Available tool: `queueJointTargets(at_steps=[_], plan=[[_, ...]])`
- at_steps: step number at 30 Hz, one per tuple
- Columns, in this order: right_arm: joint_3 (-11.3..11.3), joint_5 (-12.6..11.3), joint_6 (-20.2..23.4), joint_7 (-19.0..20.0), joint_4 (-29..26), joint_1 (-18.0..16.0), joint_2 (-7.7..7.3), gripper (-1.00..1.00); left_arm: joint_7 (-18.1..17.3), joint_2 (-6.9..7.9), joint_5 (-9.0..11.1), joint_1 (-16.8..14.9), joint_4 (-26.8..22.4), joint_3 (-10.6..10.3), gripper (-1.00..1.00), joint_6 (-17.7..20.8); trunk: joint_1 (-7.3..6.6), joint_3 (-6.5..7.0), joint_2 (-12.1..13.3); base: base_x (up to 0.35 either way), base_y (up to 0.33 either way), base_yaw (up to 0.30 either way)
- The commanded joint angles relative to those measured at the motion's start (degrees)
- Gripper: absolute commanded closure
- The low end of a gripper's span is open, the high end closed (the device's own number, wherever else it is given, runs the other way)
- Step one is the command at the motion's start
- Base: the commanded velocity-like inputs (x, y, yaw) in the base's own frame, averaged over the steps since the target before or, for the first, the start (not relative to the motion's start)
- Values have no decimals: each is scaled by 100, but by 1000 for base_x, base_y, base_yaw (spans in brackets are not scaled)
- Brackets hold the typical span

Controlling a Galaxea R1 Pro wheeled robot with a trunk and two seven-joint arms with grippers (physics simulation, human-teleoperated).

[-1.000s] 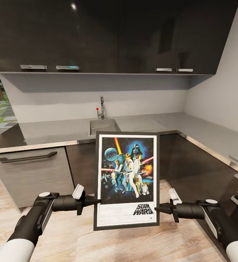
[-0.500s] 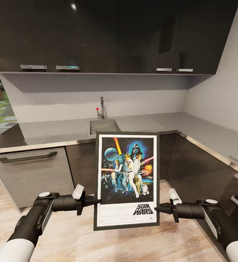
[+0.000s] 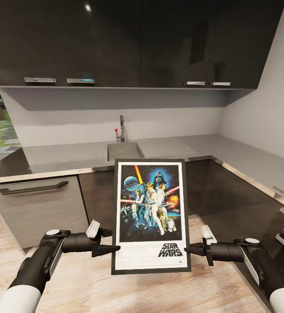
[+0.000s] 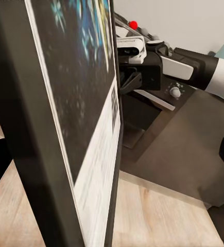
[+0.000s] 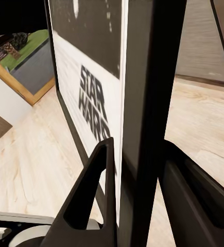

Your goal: Pick up the poster from the kitchen countertop and hang it on one of the wall nails in the kitchen.

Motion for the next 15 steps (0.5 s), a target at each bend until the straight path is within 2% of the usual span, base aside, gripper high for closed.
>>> queueJointTargets(at_steps=[1, 10, 13, 15], plan=[[-5, -3, 80, 38, -1, -4, 0, 100, -33, -2, -31, -4, -4, 9, -100, 58, 0, -6, -3, 0, 0, 0], [-8, -7, 80, 45, -1, -4, 0, 100, -33, 31, -42, -3, 28, 50, -100, 48, 0, -6, -3, 0, 0, 0], [-9, -6, 80, 45, -1, -4, 0, 100, -33, 123, -56, -3, 74, 80, -100, 45, 0, -6, -3, 0, 0, 0], [-9, -5, 80, 41, -1, -4, 0, 100, -33, 248, -59, -3, 155, 163, -100, 39, 0, -6, -3, 0, 0, 0]])
